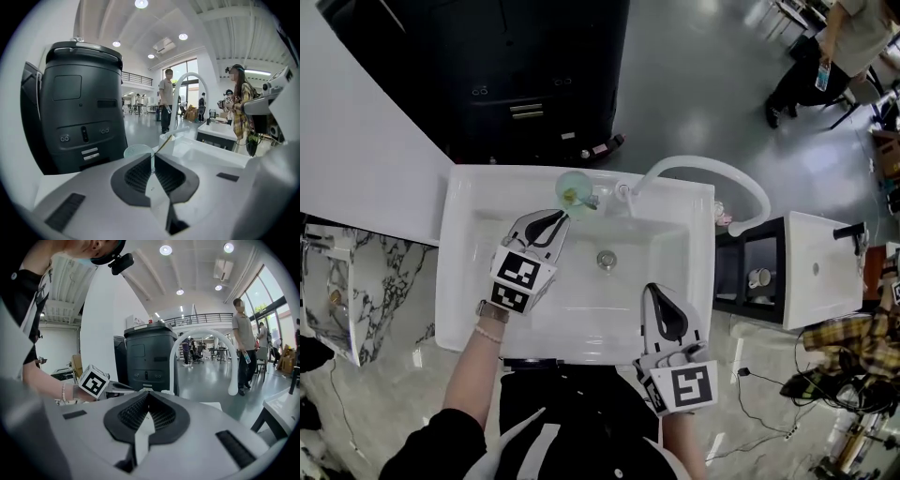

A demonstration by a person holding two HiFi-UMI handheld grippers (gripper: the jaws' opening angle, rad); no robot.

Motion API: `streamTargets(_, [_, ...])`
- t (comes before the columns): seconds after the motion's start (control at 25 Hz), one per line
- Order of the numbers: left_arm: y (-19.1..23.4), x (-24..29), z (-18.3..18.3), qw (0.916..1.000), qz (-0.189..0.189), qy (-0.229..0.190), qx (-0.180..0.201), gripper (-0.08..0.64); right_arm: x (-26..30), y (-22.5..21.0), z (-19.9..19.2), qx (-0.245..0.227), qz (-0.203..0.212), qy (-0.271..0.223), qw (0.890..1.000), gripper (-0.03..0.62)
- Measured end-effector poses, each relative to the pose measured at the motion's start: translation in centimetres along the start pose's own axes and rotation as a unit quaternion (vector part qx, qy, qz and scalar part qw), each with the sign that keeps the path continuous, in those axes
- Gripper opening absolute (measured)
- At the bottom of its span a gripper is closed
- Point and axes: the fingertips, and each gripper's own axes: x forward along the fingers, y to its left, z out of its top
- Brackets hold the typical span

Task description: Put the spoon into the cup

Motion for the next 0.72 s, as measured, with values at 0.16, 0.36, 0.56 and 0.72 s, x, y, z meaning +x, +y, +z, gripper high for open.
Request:
streamTargets(0.16, [0.2,-1.8,0.3,0.9999,0.004,-0.007,-0.015,0.002,0.2,0.6,0.5,-0.010,0.010,-0.005,1.000,0.000])
streamTargets(0.36, [0.1,-3.9,1.3,0.9994,0.016,-0.023,-0.022,0.002,0.4,1.1,1.1,-0.028,0.026,-0.013,0.999,0.000])
streamTargets(0.56, [0.2,-6.4,2.3,0.9982,0.038,-0.036,-0.030,0.002,0.7,1.8,1.7,-0.043,0.043,-0.022,0.998,0.000])
streamTargets(0.72, [-0.2,-8.4,3.0,0.9967,0.057,-0.046,-0.035,0.002,0.6,2.2,2.1,-0.049,0.055,-0.028,0.997,0.000])
